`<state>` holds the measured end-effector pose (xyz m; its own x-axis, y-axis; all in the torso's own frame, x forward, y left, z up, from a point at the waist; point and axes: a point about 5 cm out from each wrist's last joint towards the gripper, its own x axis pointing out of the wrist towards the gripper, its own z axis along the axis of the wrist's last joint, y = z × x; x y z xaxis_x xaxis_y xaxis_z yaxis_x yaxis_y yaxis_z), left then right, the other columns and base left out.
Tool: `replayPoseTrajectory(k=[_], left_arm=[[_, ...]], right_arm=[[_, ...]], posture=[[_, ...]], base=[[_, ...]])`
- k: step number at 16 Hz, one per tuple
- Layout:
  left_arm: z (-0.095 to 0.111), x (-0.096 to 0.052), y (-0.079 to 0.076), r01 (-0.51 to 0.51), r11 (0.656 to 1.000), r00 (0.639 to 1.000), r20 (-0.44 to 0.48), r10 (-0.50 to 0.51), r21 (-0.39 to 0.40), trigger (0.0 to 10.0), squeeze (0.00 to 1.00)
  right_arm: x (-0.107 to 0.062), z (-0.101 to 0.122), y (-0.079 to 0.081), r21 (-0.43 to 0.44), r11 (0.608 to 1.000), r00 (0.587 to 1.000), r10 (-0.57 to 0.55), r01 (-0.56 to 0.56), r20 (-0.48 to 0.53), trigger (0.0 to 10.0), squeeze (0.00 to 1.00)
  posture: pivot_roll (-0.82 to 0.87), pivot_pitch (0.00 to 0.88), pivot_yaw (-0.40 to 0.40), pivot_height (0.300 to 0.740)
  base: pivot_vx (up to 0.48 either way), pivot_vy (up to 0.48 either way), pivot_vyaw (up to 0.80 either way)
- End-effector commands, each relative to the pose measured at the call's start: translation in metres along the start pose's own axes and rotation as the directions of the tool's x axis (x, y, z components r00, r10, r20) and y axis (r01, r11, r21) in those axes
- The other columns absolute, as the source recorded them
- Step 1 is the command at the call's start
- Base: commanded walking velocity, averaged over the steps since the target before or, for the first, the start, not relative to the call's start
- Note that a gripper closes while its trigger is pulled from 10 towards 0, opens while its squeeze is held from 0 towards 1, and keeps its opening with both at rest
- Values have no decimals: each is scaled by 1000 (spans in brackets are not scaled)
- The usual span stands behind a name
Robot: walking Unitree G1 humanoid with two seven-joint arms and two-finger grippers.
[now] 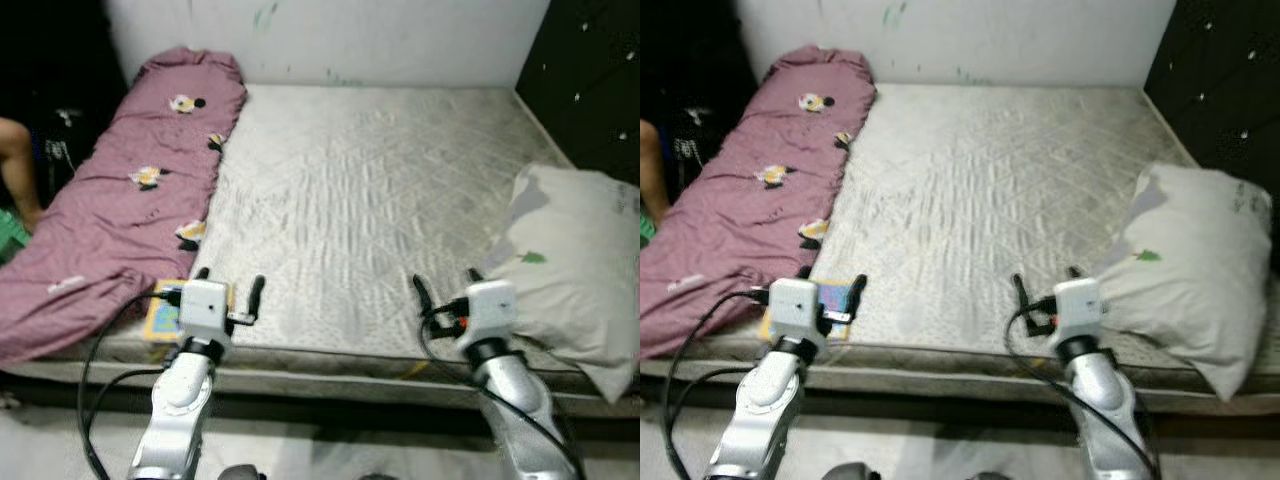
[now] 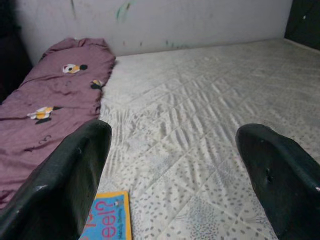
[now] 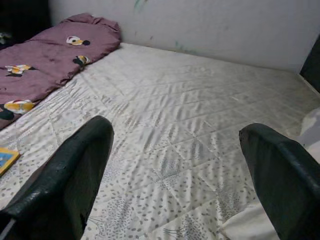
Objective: Clean up the room
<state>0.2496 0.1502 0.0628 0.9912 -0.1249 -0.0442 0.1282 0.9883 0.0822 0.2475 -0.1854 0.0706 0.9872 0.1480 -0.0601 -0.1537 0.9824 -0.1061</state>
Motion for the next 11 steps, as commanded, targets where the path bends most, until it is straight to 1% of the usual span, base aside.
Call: replayPoseTrajectory(k=[1,3,6,11], left_arm=[[2,0,3,1,1000,1000,10,-1,8,10000,0],[2,0,1,33,999,999,15,-33,0,10000,0],[3,-2,0,46,999,999,19,-46,-7,10000,0],[4,-3,0,60,998,998,24,-60,-11,10000,0]], right_arm=[[2,4,0,-7,1000,1000,-3,3,13,10000,0],[2,4,0,-8,1000,1000,-2,2,13,10000,0],[2,4,0,-6,1000,1000,-3,3,14,10000,0],[1,3,2,1,1000,1000,-6,6,13,10000,0]], posture=[[-71,8,5,740],[-70,9,6,740],[-66,10,9,740],[-66,14,12,740]], base=[[0,0,0],[0,0,0],[0,0,0],[273,0,0]])
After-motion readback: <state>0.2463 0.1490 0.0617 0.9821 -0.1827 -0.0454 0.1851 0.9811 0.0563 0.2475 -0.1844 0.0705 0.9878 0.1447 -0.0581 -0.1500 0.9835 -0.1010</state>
